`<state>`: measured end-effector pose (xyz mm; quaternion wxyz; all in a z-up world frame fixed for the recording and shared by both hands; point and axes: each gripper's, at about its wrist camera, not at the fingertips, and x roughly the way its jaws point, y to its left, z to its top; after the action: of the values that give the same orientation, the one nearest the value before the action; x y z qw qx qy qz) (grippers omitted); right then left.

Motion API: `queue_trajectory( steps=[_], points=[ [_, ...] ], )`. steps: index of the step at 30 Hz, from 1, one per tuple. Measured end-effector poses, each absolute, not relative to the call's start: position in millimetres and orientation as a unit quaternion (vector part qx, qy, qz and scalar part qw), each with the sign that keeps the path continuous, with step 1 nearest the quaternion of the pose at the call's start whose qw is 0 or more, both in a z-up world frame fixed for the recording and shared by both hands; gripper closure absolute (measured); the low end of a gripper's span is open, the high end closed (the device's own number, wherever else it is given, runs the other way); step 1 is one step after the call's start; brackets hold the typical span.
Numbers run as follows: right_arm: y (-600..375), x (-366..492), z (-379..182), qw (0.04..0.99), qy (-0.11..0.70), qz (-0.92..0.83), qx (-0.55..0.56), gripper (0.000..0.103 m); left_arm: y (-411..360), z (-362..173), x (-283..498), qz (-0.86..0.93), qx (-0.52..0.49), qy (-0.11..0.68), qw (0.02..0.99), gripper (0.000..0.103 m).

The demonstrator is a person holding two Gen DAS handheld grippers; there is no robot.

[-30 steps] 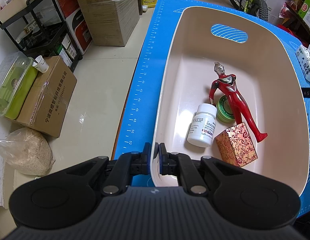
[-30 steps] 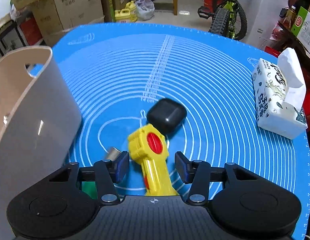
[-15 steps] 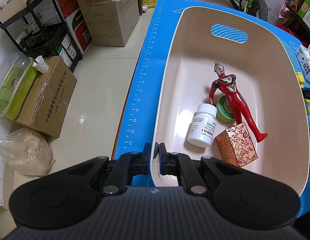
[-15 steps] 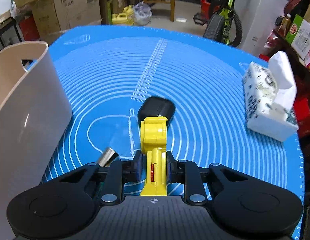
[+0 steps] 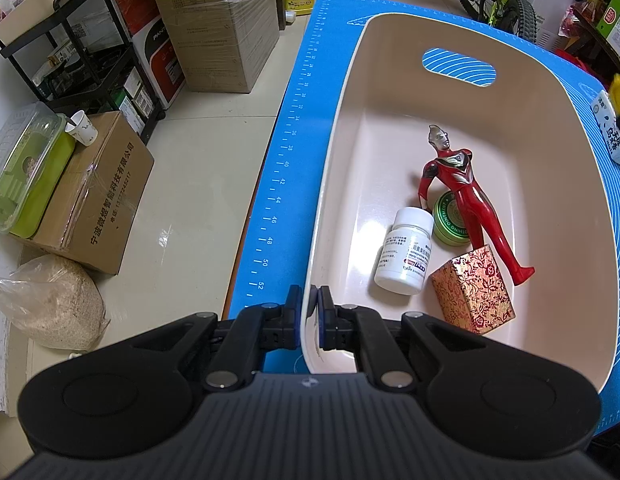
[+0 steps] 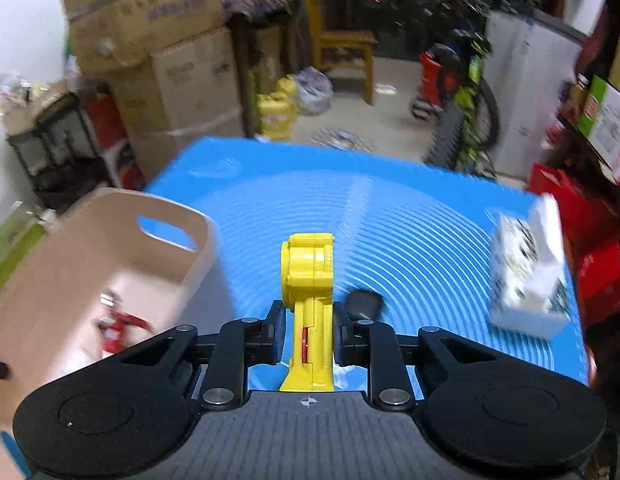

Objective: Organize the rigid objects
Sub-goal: 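Carry the yellow toy into the basket and open the right tool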

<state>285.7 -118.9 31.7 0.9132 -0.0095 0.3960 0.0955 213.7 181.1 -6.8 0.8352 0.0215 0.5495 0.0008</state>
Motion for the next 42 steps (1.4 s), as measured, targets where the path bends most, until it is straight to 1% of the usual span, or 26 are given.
queue_trajectory(
  steps=[4, 8, 16, 21, 33, 34, 38, 39, 41, 42],
  points=[
    [-79, 282, 49, 0.91, 0.387, 0.146, -0.016, 0.071, 181, -7, 214, 0.001, 0.021, 0.549, 0.835, 0.093],
    [-34, 284, 49, 0.897, 0.395, 0.195, -0.027, 0.071, 181, -7, 214, 0.001, 0.021, 0.549, 0.835, 0.093],
    [38, 290, 13, 0.864, 0.44, 0.241, -0.051, 0.071, 181, -6, 214, 0.0, 0.02, 0.55, 0.835, 0.093],
    [65, 286, -12, 0.843, 0.473, 0.246, -0.078, 0.071, 181, -6, 214, 0.0, 0.02, 0.55, 0.835, 0.093],
    [83, 281, -44, 0.817, 0.512, 0.228, -0.134, 0.071, 182, -6, 215, 0.0, 0.023, 0.55, 0.835, 0.093],
    [82, 282, -44, 0.817, 0.514, 0.225, -0.132, 0.068, 182, -6, 215, 0.0, 0.023, 0.55, 0.835, 0.093],
    [72, 283, -40, 0.819, 0.516, 0.228, -0.11, 0.053, 182, -6, 215, 0.0, 0.024, 0.55, 0.835, 0.093],
    [69, 283, -36, 0.821, 0.513, 0.228, -0.103, 0.051, 183, -5, 215, 0.0, 0.024, 0.55, 0.835, 0.093],
    [61, 283, -27, 0.828, 0.504, 0.231, -0.086, 0.041, 184, -5, 214, -0.001, 0.024, 0.55, 0.835, 0.093],
    [58, 283, -23, 0.832, 0.498, 0.232, -0.08, 0.039, 184, -5, 214, -0.001, 0.024, 0.55, 0.835, 0.093]
  ],
)
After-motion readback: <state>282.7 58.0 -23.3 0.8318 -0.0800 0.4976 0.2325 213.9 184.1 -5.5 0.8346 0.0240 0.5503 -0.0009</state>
